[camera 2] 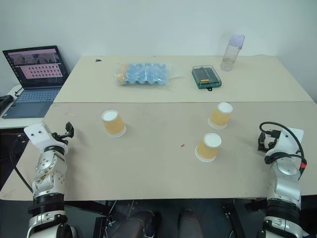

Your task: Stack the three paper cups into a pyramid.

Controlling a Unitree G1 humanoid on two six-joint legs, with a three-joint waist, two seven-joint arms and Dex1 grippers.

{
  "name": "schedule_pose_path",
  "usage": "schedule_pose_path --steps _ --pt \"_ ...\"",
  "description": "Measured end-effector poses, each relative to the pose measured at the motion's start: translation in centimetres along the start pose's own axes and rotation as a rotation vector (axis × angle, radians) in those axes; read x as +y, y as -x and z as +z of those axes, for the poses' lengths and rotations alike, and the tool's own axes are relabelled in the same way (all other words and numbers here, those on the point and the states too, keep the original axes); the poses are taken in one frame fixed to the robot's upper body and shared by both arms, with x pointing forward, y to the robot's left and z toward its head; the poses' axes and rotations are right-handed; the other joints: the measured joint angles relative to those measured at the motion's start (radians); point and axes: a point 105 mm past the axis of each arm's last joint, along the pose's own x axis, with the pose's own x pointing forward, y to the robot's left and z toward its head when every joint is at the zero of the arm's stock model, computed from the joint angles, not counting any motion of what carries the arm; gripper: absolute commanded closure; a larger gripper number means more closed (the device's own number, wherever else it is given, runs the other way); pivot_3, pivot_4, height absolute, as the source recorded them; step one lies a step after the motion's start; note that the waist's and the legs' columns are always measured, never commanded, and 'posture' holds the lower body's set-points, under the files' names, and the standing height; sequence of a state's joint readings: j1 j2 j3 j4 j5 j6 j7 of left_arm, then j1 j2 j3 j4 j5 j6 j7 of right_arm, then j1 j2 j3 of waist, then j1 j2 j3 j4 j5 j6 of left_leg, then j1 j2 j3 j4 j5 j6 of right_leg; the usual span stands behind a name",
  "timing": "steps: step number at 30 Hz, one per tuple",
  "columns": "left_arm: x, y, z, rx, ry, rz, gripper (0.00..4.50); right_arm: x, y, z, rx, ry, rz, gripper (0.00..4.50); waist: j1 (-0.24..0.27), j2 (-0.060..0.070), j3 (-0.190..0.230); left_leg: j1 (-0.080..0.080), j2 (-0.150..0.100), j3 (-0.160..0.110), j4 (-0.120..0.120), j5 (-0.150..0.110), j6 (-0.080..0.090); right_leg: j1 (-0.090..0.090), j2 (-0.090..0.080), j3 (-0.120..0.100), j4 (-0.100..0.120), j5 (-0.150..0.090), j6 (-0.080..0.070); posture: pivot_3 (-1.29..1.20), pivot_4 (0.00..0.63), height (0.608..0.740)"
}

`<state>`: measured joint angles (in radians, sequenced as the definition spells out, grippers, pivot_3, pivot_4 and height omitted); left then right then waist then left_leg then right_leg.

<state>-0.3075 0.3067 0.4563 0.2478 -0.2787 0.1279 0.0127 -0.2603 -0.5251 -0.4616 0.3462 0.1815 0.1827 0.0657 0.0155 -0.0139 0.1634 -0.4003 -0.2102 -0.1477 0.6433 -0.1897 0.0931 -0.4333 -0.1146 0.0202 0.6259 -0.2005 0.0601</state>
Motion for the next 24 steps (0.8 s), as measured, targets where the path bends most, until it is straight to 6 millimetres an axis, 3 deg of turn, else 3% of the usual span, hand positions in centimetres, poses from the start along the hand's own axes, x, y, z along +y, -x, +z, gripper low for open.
schedule_pose_path --steps 3,6,10,12,15,18,20,24 --pt "-0.2 -0.1 0.1 -0.004 0.006 -0.013 0.0 0.0 0.0 0.0 0.001 0.0 0.0 0.04 0.0 0.0 0.0 0.0 0.0 0.0 0.0 0.0 0.0 0.0 0.0 0.0 0.0 0.0 0.0 0.0 0.15 0.74" --pt "-1.6 -0.7 2.6 -0.062 0.051 -0.135 0.0 0.3 0.0 -0.1 0.002 0.003 0.013 0.04 0.0 0.0 0.0 -0.002 0.0 0.0 0.0 0.001 -0.001 -0.002 0.0 0.0 0.001 0.001 -0.001 0.0 0.15 0.74" --pt "-7.0 1.4 9.5 -0.229 0.047 -0.5 0.0 0.6 0.0 -0.1 0.004 0.004 0.029 0.04 -0.001 0.0 0.0 -0.003 0.0 0.001 0.0 0.001 -0.001 -0.003 0.0 0.0 0.0 0.001 -0.001 0.0 0.15 0.74" --pt "-10.1 3.9 11.0 -0.239 0.041 -0.7 0.0 0.6 0.0 -0.1 0.005 0.003 0.032 0.04 -0.004 0.0 0.0 -0.003 0.0 0.002 0.0 0.001 -0.001 -0.004 0.0 0.002 0.0 0.001 -0.001 0.0 0.15 0.74" --pt "-14.9 10.2 9.6 -0.108 -0.029 -1.102 0.0 0.5 0.0 -0.2 0.007 0.002 0.034 0.04 -0.011 0.001 0.0 -0.002 0.001 0.007 -0.002 0.004 -0.007 -0.005 0.002 0.007 0.001 0.001 -0.001 0.0 0.15 0.74" --pt "-16.5 15.3 7.1 0.066 -0.082 -1.376 0.0 0.4 0.0 0.0 0.004 0.012 0.052 0.04 -0.018 0.003 0.001 0.001 0.005 0.015 -0.004 -0.001 0.001 -0.005 0.004 0.015 0.003 0.001 -0.002 0.0 0.15 0.74" --pt "-16.5 16.6 6.0 0.132 -0.114 -1.456 0.0 -0.1 0.0 0.8 -0.008 0.038 0.087 0.04 -0.017 0.007 0.002 0.002 0.007 0.018 -0.004 0.0 0.0 -0.004 0.006 0.017 0.002 0.001 -0.002 0.0 0.15 0.74" --pt "-16.3 17.2 4.3 0.197 -0.163 -1.499 0.0 -1.3 1.2 3.1 -0.036 0.134 0.225 0.04 -0.01 0.012 0.002 0.005 0.011 0.022 -0.004 0.0 0.0 0.0 0.004 0.019 0.001 -0.003 0.005 0.0 0.15 0.74"
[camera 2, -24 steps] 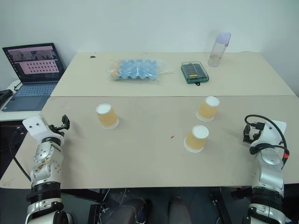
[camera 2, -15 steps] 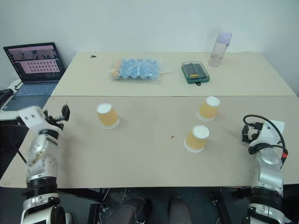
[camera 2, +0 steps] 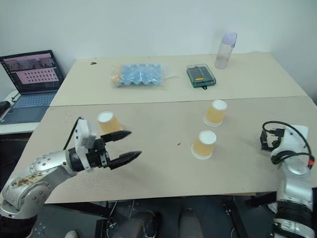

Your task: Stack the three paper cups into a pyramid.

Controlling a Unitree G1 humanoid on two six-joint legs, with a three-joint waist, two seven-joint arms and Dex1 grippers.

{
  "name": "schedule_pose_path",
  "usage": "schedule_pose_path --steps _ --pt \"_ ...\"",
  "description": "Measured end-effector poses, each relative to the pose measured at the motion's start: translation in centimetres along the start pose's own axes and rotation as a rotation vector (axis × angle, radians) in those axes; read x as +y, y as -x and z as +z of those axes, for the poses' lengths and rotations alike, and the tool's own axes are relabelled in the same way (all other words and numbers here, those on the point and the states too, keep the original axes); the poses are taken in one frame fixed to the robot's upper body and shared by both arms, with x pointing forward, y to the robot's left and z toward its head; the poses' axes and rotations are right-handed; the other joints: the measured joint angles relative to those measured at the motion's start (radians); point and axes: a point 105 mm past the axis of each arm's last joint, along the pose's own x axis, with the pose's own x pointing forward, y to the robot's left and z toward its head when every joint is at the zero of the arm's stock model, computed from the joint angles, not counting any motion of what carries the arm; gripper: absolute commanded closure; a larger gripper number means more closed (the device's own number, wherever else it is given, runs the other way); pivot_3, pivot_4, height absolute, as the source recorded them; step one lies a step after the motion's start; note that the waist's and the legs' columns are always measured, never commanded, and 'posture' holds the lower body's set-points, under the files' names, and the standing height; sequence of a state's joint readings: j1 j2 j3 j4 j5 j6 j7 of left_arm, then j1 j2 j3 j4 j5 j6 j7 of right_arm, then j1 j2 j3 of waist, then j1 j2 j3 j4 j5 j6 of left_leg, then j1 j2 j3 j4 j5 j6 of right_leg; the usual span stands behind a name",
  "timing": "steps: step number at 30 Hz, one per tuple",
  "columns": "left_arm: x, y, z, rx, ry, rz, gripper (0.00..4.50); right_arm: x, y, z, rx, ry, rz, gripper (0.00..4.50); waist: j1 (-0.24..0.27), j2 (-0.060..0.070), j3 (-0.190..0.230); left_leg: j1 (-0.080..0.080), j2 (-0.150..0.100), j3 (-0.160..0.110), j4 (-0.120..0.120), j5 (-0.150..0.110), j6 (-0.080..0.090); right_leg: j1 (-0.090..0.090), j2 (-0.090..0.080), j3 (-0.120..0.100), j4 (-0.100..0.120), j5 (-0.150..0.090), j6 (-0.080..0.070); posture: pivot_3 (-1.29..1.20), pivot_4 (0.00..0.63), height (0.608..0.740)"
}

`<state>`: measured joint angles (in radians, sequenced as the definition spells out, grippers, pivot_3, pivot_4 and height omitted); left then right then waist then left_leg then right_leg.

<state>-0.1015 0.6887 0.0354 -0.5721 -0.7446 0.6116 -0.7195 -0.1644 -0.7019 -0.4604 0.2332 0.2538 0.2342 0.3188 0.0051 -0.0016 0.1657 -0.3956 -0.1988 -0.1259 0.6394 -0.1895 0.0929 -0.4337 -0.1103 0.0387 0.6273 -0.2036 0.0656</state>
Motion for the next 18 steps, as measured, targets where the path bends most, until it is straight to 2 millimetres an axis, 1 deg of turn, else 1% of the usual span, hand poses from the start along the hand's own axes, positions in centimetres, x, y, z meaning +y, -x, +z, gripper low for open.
schedule_pose_path --steps 2,3,4,7,9,11,14,16,18 --pt "0.0 -0.1 -0.1 0.004 0.002 -0.009 0.0 -0.1 1.6 1.3 0.003 0.024 0.144 0.04 0.006 0.0 0.0 0.0 0.002 0.0 0.0 -0.001 0.001 0.0 0.001 0.0 -0.002 0.0 0.0 0.0 0.15 0.74" --pt "0.0 -0.2 -0.1 0.002 0.001 -0.014 0.0 0.3 2.9 1.8 0.016 0.029 0.249 0.04 0.007 0.0 0.0 -0.001 0.002 0.0 0.0 -0.001 0.002 0.0 0.001 0.0 -0.003 0.0 0.0 0.0 0.15 0.74" --pt "0.0 -0.2 -0.2 0.004 0.002 -0.014 0.0 0.9 3.7 2.0 0.032 0.034 0.329 0.04 0.008 0.0 0.0 -0.001 0.003 0.0 0.0 -0.003 0.002 0.0 0.001 0.0 -0.003 -0.001 0.001 0.0 0.15 0.74" --pt "0.0 -0.3 -0.3 0.008 -0.003 -0.027 0.0 3.1 7.1 1.5 0.111 0.014 0.592 0.04 0.007 -0.001 0.0 -0.002 0.004 0.001 0.0 -0.005 0.002 -0.001 0.001 0.0 -0.005 -0.001 0.001 0.0 0.15 0.74" --pt "0.0 -0.3 -0.3 0.014 -0.013 -0.032 0.0 4.8 8.8 1.2 0.141 0.0 0.729 0.04 0.003 -0.001 0.0 -0.002 0.004 0.003 0.0 -0.006 0.002 -0.001 0.0 0.002 -0.005 -0.001 0.001 0.0 0.15 0.74" --pt "-0.1 -0.2 -0.4 0.022 -0.018 -0.041 0.0 6.1 9.3 1.9 0.127 -0.016 0.808 0.04 -0.003 -0.001 0.001 -0.002 0.005 0.007 0.0 -0.006 0.002 -0.001 -0.001 0.003 -0.005 0.0 0.001 0.0 0.15 0.74" --pt "-0.1 0.0 -0.5 0.043 -0.031 -0.043 0.0 9.0 8.8 4.1 0.042 0.015 0.892 0.04 -0.009 -0.004 0.002 0.0 0.006 0.012 0.0 -0.006 0.002 0.0 -0.006 0.002 -0.005 0.001 0.001 0.0 0.15 0.74" --pt "-0.2 0.0 -0.6 0.047 -0.032 -0.045 0.0 10.2 8.5 4.4 0.023 0.021 0.912 0.04 -0.002 -0.006 0.003 0.0 0.007 0.012 0.0 -0.006 0.002 0.0 -0.009 0.001 -0.005 0.0 -0.002 0.0 0.15 0.74" --pt "-0.1 0.1 -0.6 0.052 -0.034 -0.042 0.0 11.0 8.2 4.3 0.021 0.016 0.919 0.04 0.006 -0.007 0.004 -0.001 0.007 0.012 0.0 -0.006 0.002 -0.002 -0.009 0.0 -0.005 0.002 0.002 0.0 0.15 0.74"
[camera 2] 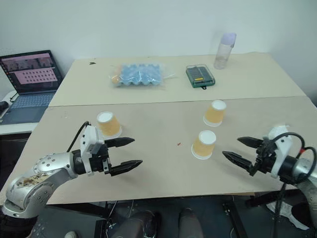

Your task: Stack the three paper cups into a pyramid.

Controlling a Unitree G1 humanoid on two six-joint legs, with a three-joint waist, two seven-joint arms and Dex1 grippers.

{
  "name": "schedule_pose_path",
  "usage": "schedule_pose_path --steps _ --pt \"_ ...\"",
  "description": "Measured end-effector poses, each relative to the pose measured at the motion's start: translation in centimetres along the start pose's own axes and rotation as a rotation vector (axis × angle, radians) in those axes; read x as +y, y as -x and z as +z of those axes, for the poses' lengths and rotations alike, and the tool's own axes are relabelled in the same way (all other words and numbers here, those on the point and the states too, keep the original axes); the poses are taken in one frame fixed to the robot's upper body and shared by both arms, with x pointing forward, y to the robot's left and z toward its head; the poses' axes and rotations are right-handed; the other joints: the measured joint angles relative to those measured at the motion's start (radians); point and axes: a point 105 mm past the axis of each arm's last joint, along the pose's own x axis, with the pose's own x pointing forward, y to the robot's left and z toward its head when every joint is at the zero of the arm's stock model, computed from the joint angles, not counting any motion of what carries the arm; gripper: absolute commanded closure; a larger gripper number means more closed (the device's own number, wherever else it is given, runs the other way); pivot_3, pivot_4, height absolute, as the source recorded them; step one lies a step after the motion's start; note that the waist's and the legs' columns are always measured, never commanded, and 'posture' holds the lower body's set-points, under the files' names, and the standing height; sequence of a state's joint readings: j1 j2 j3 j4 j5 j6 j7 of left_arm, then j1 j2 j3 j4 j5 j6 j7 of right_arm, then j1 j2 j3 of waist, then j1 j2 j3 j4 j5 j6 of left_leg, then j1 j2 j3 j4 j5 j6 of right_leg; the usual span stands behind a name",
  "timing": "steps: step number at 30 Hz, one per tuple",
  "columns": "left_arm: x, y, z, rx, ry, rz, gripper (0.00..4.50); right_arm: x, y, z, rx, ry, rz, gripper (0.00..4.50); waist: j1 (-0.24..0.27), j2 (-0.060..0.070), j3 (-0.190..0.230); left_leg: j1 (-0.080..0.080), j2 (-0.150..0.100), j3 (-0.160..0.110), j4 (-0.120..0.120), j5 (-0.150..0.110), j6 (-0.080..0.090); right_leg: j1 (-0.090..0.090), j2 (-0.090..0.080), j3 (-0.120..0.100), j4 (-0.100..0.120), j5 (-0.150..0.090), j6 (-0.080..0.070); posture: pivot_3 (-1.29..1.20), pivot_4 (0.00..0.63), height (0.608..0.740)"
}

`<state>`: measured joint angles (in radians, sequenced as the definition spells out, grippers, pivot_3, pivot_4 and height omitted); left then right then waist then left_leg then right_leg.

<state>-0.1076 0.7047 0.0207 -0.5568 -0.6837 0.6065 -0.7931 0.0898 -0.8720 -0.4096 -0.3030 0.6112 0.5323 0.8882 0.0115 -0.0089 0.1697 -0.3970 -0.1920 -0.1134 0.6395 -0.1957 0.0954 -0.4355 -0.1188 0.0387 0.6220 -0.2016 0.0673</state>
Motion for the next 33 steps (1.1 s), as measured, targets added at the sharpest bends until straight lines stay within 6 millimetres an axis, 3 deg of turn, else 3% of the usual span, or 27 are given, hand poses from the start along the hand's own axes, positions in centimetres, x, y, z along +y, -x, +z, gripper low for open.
schedule_pose_path --steps 3,16,21,29,30,31,33 --pt "0.1 0.0 -0.1 0.007 -0.006 0.01 0.0 0.7 -1.1 -0.5 0.01 -0.008 0.025 0.04 0.013 0.0 0.0 -0.003 -0.001 0.001 0.0 -0.001 0.002 -0.004 0.002 -0.004 -0.001 0.005 -0.008 0.0 0.15 0.74" --pt "0.2 0.0 0.0 0.021 -0.005 0.038 0.0 1.8 -4.7 0.3 -0.022 0.027 0.055 0.04 0.026 0.0 0.0 -0.003 0.0 0.003 0.0 -0.003 0.003 -0.003 0.007 -0.003 -0.008 0.009 -0.006 0.0 0.15 0.74" --pt "0.3 0.1 0.0 0.027 0.0 0.045 0.0 1.3 -5.4 0.9 -0.044 0.037 0.033 0.04 0.026 0.0 0.0 -0.003 0.0 0.003 0.0 -0.003 0.002 -0.003 0.007 -0.003 -0.008 0.009 -0.006 0.0 0.15 0.74" --pt "0.5 0.2 0.1 0.025 -0.006 0.068 0.0 1.2 -5.9 0.1 -0.028 0.012 0.025 0.04 0.027 0.0 0.0 -0.003 0.0 0.004 0.0 -0.003 0.002 -0.003 0.008 -0.003 -0.008 0.009 -0.006 0.0 0.15 0.74" --pt "0.6 0.2 0.2 0.025 -0.006 0.07 0.0 1.2 -5.9 0.0 -0.029 0.006 0.024 0.54 0.027 0.0 0.0 -0.003 0.0 0.004 0.0 -0.003 0.002 -0.003 0.008 -0.003 -0.008 0.01 -0.006 0.0 0.15 0.74" --pt "0.6 0.3 0.2 0.025 -0.006 0.07 0.0 1.2 -6.0 0.0 -0.032 0.002 0.025 0.69 0.027 0.0 0.0 -0.002 0.0 0.004 0.0 -0.003 0.002 -0.003 0.008 -0.003 -0.008 0.01 -0.006 0.0 0.15 0.74" --pt "0.6 0.3 0.2 0.025 -0.006 0.07 0.0 1.2 -6.1 0.0 -0.037 -0.002 0.022 1.43 0.026 0.0 0.0 -0.002 0.001 0.004 0.0 -0.003 0.002 -0.003 0.008 -0.003 -0.008 0.01 -0.007 0.0 0.15 0.74"
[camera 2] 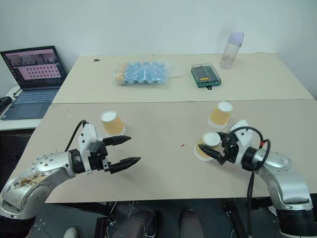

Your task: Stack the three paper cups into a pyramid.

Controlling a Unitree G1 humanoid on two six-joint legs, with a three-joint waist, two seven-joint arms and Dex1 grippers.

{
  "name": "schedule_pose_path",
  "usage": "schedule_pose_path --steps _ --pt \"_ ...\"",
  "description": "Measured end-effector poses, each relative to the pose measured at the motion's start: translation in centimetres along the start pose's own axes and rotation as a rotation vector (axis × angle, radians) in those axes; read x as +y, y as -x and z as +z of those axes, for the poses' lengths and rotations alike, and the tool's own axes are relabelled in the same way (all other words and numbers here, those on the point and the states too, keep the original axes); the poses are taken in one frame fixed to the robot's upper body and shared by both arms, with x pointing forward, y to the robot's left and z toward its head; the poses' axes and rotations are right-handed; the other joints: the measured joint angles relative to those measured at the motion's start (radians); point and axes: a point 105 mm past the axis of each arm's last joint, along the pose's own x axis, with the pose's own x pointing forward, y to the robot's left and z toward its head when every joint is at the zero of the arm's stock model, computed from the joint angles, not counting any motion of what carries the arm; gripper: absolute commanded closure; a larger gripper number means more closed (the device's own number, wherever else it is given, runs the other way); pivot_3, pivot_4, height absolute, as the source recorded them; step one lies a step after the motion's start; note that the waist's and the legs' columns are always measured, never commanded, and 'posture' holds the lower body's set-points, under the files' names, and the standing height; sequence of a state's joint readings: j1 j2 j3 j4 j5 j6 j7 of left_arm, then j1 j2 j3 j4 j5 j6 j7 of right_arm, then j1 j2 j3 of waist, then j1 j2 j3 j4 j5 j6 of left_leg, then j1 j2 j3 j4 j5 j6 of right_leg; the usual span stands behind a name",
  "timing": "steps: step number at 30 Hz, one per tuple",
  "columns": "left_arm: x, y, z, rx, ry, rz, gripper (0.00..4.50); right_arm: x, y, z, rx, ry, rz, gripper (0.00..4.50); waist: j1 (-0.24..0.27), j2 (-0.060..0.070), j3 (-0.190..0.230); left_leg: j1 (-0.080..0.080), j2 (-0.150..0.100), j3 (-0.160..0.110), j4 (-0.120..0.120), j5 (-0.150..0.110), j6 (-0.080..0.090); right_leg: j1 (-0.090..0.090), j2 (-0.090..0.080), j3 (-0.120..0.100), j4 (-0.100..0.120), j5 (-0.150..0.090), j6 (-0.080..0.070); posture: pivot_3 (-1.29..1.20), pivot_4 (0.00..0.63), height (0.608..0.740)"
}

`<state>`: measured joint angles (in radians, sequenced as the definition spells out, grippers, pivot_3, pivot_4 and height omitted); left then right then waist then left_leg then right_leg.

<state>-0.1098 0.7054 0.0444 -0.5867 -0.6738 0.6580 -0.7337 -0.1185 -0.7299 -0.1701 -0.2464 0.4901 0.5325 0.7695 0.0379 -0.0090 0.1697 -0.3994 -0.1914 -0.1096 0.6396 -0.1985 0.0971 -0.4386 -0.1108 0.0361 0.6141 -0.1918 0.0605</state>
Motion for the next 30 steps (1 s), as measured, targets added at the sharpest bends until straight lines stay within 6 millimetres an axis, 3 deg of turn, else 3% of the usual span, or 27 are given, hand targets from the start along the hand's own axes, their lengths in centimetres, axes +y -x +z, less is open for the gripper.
schedule_pose_path --steps 1,3,9,13,16,20,23,26,30 --pt "0.0 0.0 0.0 0.0 0.0 0.0 0.0 -0.1 -0.1 0.1 -0.003 0.004 -0.005 1.79 0.0 0.0 0.0 0.0 0.0 0.0 0.0 0.0 0.0 0.0 0.0 0.0 0.0 0.0 0.0 0.0 0.15 0.74" --pt "0.0 0.0 0.0 0.0 0.0 -0.001 0.0 -0.1 -0.2 0.3 -0.009 0.009 -0.009 2.05 -0.001 0.0 0.0 0.0 0.0 0.0 0.0 0.0 0.0 0.0 0.001 0.0 0.0 0.0 0.0 0.0 0.15 0.74" --pt "0.0 0.0 0.0 0.001 -0.001 -0.003 0.0 -0.1 -0.7 1.3 -0.037 0.023 0.002 2.05 -0.001 0.0 0.0 0.0 0.001 0.001 0.0 0.0 0.0 0.0 0.002 0.0 0.0 0.001 -0.001 0.0 0.15 0.74" --pt "0.0 0.0 -0.1 0.003 0.0 -0.002 0.0 0.0 -2.0 4.5 -0.114 0.084 0.044 2.05 -0.01 0.0 0.0 0.001 0.003 0.002 0.0 0.001 -0.001 0.0 0.003 0.002 0.0 0.002 -0.002 0.0 0.15 0.74" --pt "0.1 0.0 0.0 0.002 -0.001 -0.001 0.0 1.8 -4.0 7.0 -0.17 0.112 0.155 2.05 -0.019 0.0 0.0 0.001 0.006 0.002 0.0 0.001 -0.002 0.0 0.003 0.001 -0.001 0.003 -0.004 0.0 0.15 0.74" --pt "0.0 0.0 0.1 0.0 -0.004 -0.004 0.0 6.2 -7.5 9.4 -0.215 0.144 0.379 2.05 -0.029 -0.001 0.0 0.001 0.01 0.003 0.0 0.001 -0.003 -0.001 0.005 0.001 -0.002 0.005 -0.006 0.0 0.15 0.74" --pt "0.0 0.0 0.0 0.001 -0.004 -0.004 0.0 7.2 -9.8 9.0 -0.172 0.128 0.443 2.05 -0.027 -0.001 0.0 0.001 0.01 0.003 0.0 0.001 -0.004 -0.001 0.011 0.001 -0.002 0.005 -0.007 0.0 0.15 0.74" --pt "0.0 0.1 0.0 0.004 -0.003 0.0 0.0 6.5 -12.0 7.3 -0.076 0.117 0.432 2.05 -0.024 -0.001 0.0 0.001 0.01 0.003 0.002 0.001 -0.004 -0.003 0.012 0.001 -0.003 0.006 -0.007 0.0 0.15 0.74" --pt "-0.1 0.2 -0.1 0.008 -0.004 0.006 0.0 5.4 -13.2 6.0 -0.026 0.102 0.433 2.05 -0.028 -0.001 0.0 0.001 0.01 0.003 0.002 0.002 -0.008 -0.002 0.013 0.002 -0.002 0.007 -0.007 0.0 0.15 0.74"
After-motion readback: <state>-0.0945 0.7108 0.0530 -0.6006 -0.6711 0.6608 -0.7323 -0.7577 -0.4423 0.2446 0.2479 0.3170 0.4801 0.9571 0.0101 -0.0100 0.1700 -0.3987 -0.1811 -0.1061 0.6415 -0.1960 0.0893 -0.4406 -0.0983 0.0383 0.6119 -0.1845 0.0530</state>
